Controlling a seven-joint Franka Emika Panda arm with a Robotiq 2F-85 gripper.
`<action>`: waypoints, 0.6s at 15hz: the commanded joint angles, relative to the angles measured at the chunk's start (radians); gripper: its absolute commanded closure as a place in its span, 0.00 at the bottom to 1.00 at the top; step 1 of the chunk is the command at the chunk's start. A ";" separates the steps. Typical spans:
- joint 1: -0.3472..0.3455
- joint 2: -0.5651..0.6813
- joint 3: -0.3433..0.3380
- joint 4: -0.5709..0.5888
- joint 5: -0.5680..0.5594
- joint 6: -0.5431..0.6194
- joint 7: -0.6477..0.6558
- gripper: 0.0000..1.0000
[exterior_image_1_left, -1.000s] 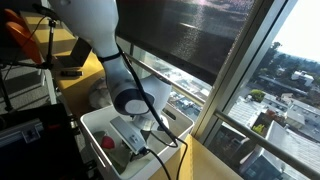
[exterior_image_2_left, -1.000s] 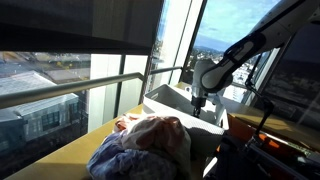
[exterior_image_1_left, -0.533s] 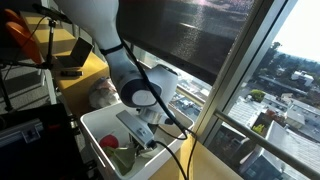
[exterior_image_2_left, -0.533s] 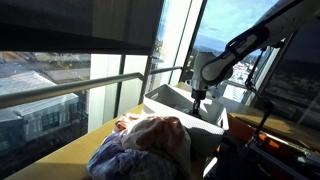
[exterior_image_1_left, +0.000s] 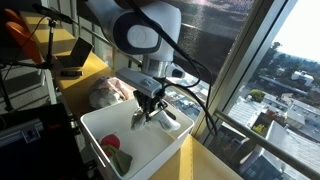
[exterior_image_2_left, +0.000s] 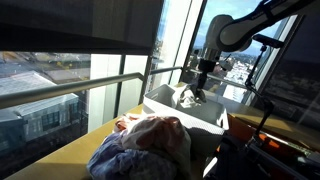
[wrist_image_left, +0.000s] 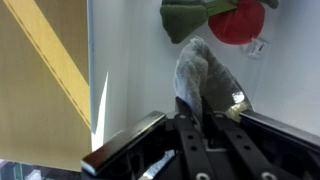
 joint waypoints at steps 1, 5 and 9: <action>0.051 -0.220 0.007 -0.074 0.011 -0.059 -0.031 0.96; 0.154 -0.401 0.044 -0.105 -0.006 -0.127 0.004 0.96; 0.260 -0.481 0.119 -0.137 -0.017 -0.174 0.059 0.96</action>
